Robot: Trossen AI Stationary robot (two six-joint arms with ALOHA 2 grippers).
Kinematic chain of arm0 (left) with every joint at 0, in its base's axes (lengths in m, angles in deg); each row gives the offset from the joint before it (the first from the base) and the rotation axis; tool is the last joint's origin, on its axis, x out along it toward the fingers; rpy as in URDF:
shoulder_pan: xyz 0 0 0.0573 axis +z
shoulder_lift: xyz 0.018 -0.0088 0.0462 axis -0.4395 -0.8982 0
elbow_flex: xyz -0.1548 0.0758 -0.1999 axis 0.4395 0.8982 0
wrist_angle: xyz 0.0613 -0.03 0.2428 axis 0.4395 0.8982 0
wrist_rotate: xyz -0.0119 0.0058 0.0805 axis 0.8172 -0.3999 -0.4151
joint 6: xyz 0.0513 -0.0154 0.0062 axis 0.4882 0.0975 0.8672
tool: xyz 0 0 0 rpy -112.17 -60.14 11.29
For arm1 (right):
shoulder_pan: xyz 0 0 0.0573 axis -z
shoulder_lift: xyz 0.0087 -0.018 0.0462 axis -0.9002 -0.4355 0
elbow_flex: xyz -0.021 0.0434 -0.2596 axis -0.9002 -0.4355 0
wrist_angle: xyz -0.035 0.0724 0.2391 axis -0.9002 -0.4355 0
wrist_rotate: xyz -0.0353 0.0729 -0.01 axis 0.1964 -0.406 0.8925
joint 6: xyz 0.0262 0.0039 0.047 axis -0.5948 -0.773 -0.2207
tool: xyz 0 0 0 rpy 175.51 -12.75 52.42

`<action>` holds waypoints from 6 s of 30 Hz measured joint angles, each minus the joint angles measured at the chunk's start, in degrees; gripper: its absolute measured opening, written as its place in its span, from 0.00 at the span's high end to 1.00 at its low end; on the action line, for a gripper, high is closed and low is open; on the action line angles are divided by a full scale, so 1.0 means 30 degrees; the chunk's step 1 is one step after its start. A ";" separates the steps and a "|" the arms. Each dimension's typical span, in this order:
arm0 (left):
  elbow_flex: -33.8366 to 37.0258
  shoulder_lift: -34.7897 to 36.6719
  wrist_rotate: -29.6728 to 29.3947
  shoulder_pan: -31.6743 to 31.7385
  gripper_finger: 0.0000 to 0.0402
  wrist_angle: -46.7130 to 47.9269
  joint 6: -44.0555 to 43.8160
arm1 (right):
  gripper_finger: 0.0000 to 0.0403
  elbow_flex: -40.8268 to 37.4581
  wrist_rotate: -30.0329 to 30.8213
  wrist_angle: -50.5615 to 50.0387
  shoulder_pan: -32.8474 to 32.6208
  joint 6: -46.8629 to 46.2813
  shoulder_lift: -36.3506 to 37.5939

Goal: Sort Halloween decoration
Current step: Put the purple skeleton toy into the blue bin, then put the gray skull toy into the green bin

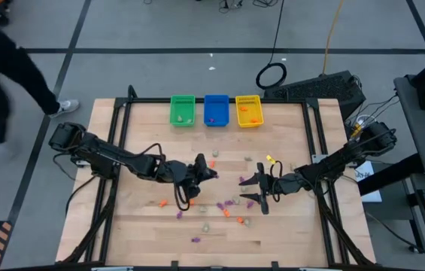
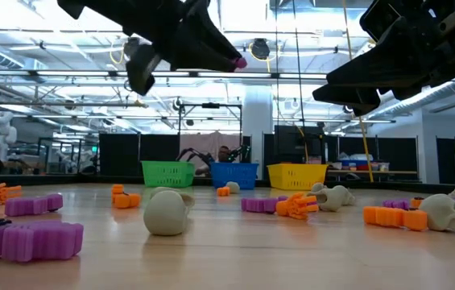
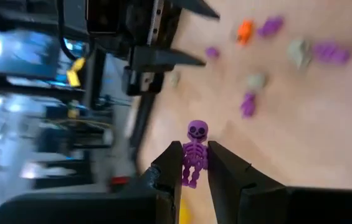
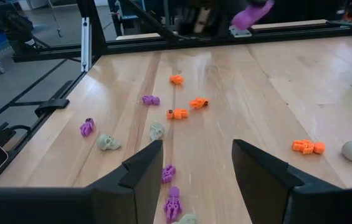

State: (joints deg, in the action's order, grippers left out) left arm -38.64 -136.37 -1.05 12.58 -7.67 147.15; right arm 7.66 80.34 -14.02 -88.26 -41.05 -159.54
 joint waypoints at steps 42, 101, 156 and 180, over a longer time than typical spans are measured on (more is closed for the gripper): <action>0.0000 -0.0007 -0.1931 0.0007 0.85 -0.0979 -0.4279 | 0.55 0.0000 0.0007 -0.0007 0.0000 0.0010 -0.0007; -0.0852 -0.0015 0.0588 0.7898 0.85 -0.1922 -2.3213 | 0.55 0.0000 0.0525 -0.0162 0.0007 -0.0016 -0.0007; -0.4211 -0.4686 0.5110 1.2417 0.32 0.2960 -2.7237 | 0.55 0.0000 0.0521 -0.0866 0.0029 -0.0073 -0.0007; -0.4146 -0.4489 -0.4044 0.3228 0.32 0.7468 -3.1480 | 0.55 0.0000 0.1071 -0.0940 0.0036 -0.0663 -0.0015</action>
State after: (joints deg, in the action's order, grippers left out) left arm -51.08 -149.83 -13.18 22.26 14.74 52.71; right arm 7.66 83.55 -16.84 -88.15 -43.04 -159.58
